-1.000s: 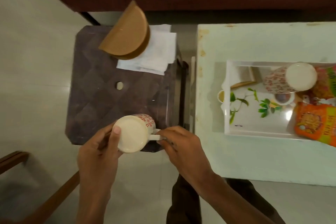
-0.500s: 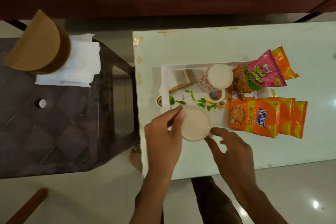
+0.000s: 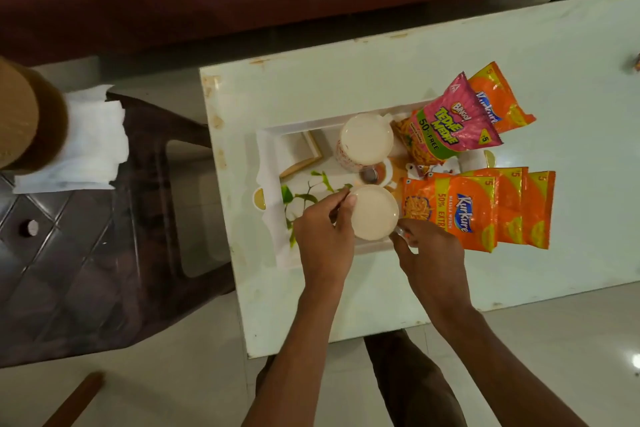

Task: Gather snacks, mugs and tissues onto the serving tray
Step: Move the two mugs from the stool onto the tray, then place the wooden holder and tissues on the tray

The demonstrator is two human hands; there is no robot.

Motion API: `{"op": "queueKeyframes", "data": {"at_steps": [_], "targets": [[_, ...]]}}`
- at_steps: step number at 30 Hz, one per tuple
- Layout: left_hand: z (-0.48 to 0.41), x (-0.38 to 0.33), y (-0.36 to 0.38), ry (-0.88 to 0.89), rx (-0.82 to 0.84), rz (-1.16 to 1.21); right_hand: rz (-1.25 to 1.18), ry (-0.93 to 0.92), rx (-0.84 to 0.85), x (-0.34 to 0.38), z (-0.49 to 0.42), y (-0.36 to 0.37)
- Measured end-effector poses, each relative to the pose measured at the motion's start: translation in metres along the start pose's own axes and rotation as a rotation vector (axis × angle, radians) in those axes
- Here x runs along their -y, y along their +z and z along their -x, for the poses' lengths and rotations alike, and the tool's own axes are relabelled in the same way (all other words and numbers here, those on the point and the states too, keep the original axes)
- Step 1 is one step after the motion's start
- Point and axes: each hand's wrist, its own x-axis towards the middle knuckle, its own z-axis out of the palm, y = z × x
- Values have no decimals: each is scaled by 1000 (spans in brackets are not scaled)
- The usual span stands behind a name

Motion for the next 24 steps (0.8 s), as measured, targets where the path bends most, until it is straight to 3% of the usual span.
{"op": "queueKeyframes", "data": {"at_steps": [13,19,24], "targets": [[-2,8,16,-12,14,-20,6,38,45,-11,-8,-5],[2,9,-8,-142,88,99,-39,54,84,3,-1,-21],[21,23,-79,-157,-102,233,-141,1,-41,33,9,-45]]}}
